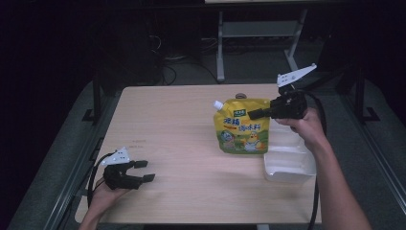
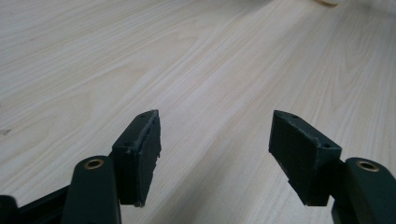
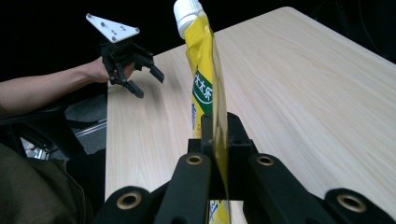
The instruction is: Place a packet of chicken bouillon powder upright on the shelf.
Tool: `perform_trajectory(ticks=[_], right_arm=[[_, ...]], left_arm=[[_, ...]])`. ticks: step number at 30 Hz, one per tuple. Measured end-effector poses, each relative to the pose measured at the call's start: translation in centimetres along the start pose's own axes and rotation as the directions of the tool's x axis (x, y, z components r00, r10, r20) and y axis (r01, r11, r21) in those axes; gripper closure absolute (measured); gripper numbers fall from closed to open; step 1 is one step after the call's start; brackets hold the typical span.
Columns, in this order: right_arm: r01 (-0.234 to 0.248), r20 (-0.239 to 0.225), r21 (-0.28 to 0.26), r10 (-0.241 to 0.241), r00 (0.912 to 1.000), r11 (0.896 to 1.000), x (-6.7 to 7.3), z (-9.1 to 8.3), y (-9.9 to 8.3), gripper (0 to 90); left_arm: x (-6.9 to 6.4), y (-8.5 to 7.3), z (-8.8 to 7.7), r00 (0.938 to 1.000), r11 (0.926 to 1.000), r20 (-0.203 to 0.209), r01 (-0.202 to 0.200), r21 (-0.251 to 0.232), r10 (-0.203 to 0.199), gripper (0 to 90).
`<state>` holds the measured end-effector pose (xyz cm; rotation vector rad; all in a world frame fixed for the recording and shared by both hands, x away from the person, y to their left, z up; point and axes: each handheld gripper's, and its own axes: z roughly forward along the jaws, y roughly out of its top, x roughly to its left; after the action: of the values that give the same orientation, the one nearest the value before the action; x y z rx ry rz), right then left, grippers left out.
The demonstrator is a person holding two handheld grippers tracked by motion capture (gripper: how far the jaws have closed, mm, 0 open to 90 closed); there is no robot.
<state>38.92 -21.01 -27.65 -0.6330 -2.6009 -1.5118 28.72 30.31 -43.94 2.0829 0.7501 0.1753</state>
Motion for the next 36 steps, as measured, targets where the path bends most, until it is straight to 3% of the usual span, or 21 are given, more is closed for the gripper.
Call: perform_trajectory(ticks=[5, 14, 22, 36], right_arm=[[-0.007, 0.02, -0.012, 0.007, 0.9998, 1.0, -0.4, -1.6, -0.3, 89.1], [-0.027, 0.06, -0.026, 0.029, 0.9978, 0.999, -1.1, -4.0, -1.1, 89.1], [-0.046, 0.086, -0.037, 0.049, 0.995, 0.998, -1.7, -5.8, -1.9, 89.1], [-0.091, 0.17, -0.057, 0.1, 0.9803, 0.994, -3.3, -8.6, -4.0, 89.0]], left_arm=[[-0.2, -0.1, 0.1, 0.9999, 0.9997, -0.006, -0.01, 0.023, 0.01, 32.0], [-0.5, -0.2, 0.2, 0.9999, 0.9997, -0.013, -0.006, 0.022, 0.006, 29.9], [-0.1, -0.6, 0.1, 0.9997, 0.9997, -0.01, 0.024, 0.005, -0.024, 29.2], [-0.1, -0.9, 0.2, 0.9994, 0.9994, -0.015, 0.032, 0.011, -0.031, 28.8]])
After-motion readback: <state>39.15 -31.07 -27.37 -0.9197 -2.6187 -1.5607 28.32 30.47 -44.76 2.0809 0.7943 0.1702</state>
